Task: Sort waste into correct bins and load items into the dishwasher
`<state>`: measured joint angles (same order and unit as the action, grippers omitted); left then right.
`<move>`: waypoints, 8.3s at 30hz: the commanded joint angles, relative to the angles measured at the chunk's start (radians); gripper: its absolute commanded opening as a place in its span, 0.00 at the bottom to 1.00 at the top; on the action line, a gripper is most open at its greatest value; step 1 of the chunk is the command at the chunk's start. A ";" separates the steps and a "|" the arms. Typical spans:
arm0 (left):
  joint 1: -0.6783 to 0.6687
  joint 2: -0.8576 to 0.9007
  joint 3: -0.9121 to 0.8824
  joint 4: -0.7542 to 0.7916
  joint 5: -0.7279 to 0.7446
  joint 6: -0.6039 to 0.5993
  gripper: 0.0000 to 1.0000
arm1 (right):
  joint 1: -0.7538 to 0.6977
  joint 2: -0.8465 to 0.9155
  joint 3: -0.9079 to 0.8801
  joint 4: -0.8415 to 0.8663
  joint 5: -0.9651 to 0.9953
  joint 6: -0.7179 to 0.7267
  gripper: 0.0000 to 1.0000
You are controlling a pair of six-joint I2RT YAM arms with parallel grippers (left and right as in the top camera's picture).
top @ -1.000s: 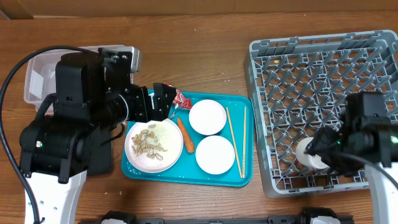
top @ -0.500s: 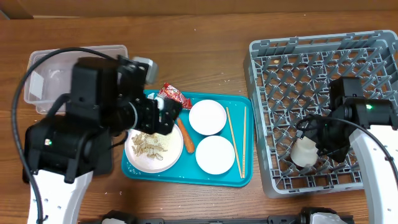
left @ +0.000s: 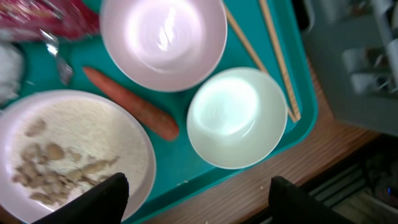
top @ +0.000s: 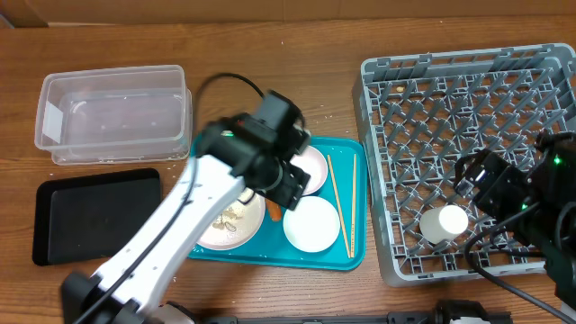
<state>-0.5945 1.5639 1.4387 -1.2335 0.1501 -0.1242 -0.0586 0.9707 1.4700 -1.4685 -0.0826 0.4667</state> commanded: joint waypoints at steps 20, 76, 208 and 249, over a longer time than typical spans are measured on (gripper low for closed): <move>-0.081 0.232 -0.249 0.237 -0.073 -0.086 0.36 | -0.005 0.015 0.009 -0.049 -0.011 -0.010 0.98; 0.463 -0.272 0.443 -0.311 -0.251 -0.310 1.00 | 0.749 0.673 -0.261 0.217 0.019 0.060 0.66; 0.463 -0.063 0.443 -0.310 -0.251 -0.310 1.00 | 0.294 0.878 -0.158 0.638 1.372 -0.187 0.04; 0.463 -0.063 0.443 -0.310 -0.251 -0.310 1.00 | 0.320 0.878 -0.218 0.701 1.509 -0.296 0.04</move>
<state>-0.1364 1.4948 1.8717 -1.5452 -0.0948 -0.4202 0.2295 1.8416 1.2617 -0.7746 1.4403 0.1707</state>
